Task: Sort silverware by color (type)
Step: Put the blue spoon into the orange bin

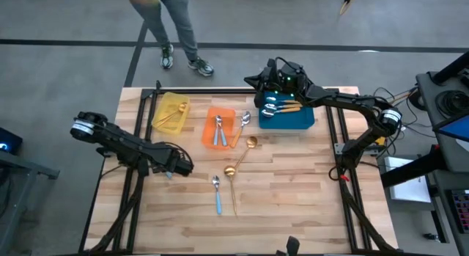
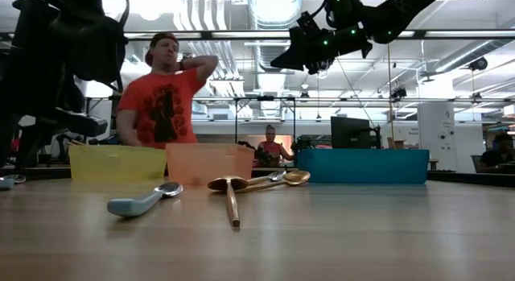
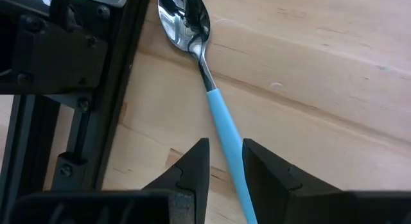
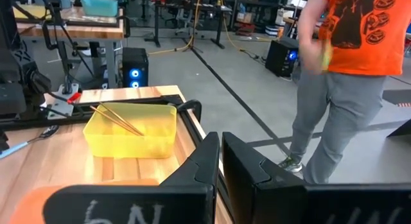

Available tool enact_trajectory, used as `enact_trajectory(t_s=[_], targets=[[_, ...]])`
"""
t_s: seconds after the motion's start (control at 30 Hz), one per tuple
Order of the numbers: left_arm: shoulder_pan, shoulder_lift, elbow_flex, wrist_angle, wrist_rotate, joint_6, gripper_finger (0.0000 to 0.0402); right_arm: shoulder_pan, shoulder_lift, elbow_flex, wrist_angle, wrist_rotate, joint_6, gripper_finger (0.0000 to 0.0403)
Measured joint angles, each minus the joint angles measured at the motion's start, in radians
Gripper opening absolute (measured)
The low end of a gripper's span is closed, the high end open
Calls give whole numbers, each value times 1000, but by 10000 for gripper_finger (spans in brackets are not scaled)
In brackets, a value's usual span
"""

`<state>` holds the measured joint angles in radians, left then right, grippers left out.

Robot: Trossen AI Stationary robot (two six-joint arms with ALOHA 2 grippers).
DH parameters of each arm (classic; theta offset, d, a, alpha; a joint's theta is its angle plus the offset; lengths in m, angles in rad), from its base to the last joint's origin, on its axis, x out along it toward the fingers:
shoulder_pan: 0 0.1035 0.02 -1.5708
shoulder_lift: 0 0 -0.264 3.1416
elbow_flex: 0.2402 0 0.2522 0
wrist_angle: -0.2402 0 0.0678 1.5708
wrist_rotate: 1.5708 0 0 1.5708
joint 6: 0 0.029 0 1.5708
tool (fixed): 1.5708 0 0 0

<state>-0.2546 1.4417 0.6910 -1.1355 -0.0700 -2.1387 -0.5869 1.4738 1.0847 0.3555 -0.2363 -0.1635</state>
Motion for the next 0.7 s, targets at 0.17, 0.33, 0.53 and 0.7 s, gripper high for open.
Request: enact_trajectory(t_s=[0.17, 0.33, 0.53, 0.7], targets=[[0, 9, 0, -1, 0, -10, 75, 0, 0, 0, -3, 0, -13, 12], [0, 10, -13, -9, 0, -10, 75, 0, 0, 0, -6, 0, -20, 12], [0, 10, -47, 26, -1, -11, 80, 0, 0, 0, -7, 1, -20, 12], [0, 9, -51, 50, -5, -11, 111, 0, 0, 0, -6, 1, -20, 12]])
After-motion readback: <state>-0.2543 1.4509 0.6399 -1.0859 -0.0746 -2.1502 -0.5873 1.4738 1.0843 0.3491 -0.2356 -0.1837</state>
